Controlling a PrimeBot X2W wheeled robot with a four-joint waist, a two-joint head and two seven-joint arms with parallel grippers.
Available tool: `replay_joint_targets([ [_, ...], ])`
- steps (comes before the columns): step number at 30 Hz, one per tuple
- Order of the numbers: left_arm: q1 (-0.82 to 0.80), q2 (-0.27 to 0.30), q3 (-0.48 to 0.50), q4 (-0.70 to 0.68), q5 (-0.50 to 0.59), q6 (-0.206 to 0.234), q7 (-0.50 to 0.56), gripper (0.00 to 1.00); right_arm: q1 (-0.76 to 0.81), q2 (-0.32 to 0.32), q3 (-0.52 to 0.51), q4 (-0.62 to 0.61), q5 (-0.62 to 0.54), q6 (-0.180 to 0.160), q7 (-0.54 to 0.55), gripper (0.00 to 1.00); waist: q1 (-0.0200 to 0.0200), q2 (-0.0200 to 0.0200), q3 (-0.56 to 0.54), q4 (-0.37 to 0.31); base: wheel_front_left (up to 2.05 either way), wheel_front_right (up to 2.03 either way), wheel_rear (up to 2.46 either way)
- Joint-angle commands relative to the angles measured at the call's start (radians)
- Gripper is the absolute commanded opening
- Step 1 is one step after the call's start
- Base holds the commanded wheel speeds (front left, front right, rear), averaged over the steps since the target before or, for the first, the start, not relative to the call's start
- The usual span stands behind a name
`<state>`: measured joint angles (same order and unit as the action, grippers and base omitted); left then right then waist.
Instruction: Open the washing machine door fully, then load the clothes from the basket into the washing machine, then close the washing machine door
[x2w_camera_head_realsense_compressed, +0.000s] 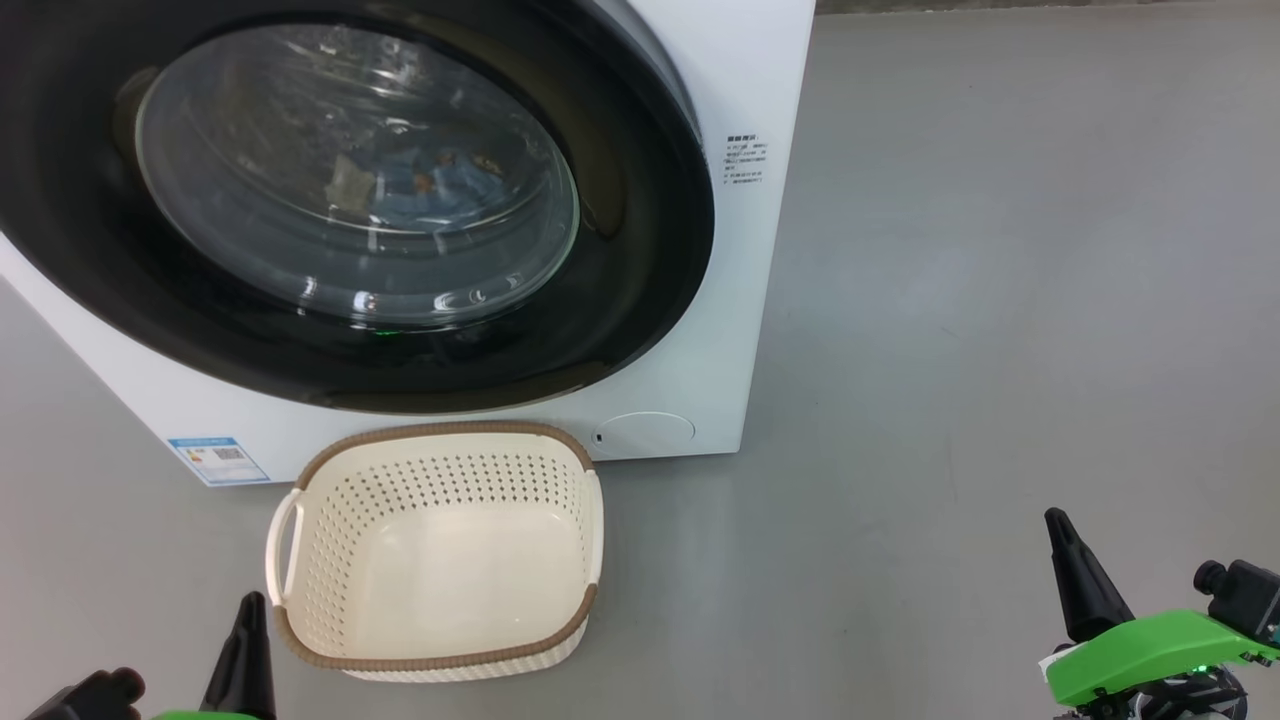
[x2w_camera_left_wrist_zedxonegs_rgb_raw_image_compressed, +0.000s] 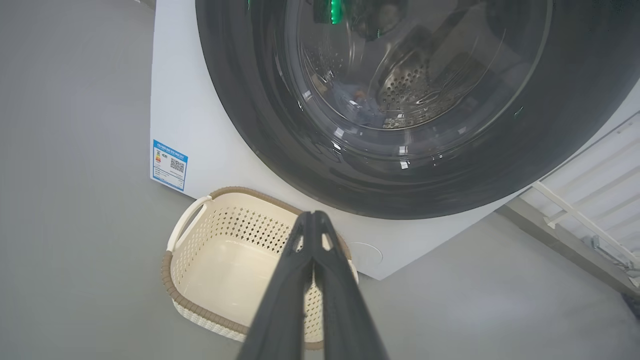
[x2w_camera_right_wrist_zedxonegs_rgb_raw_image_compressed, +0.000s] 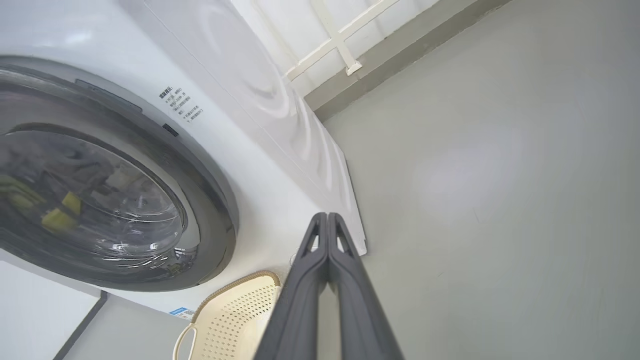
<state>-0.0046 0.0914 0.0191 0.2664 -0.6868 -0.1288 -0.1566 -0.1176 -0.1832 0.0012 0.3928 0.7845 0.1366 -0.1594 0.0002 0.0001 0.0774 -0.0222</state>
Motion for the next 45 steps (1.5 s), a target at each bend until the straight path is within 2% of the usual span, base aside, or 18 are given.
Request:
replay_joint_targets([
  [1, -0.036, 0.011, 0.020, -0.019, -0.028, -0.001, 0.008, 0.00, -0.009, -0.006, -0.005, -0.030, 0.032, -0.002, 0.010, 0.00, -0.0001, -0.0001, -0.001, 0.000, 0.00, 0.00, 0.00],
  [45, -0.069, -0.014, 0.056, -0.020, -0.460, -0.001, 0.134, 0.00, 0.000, 0.061, -0.058, -0.087, 0.415, -0.004, 0.137, 0.00, -0.0001, -0.0001, -0.037, 0.011, 0.00, 0.00, 0.00],
])
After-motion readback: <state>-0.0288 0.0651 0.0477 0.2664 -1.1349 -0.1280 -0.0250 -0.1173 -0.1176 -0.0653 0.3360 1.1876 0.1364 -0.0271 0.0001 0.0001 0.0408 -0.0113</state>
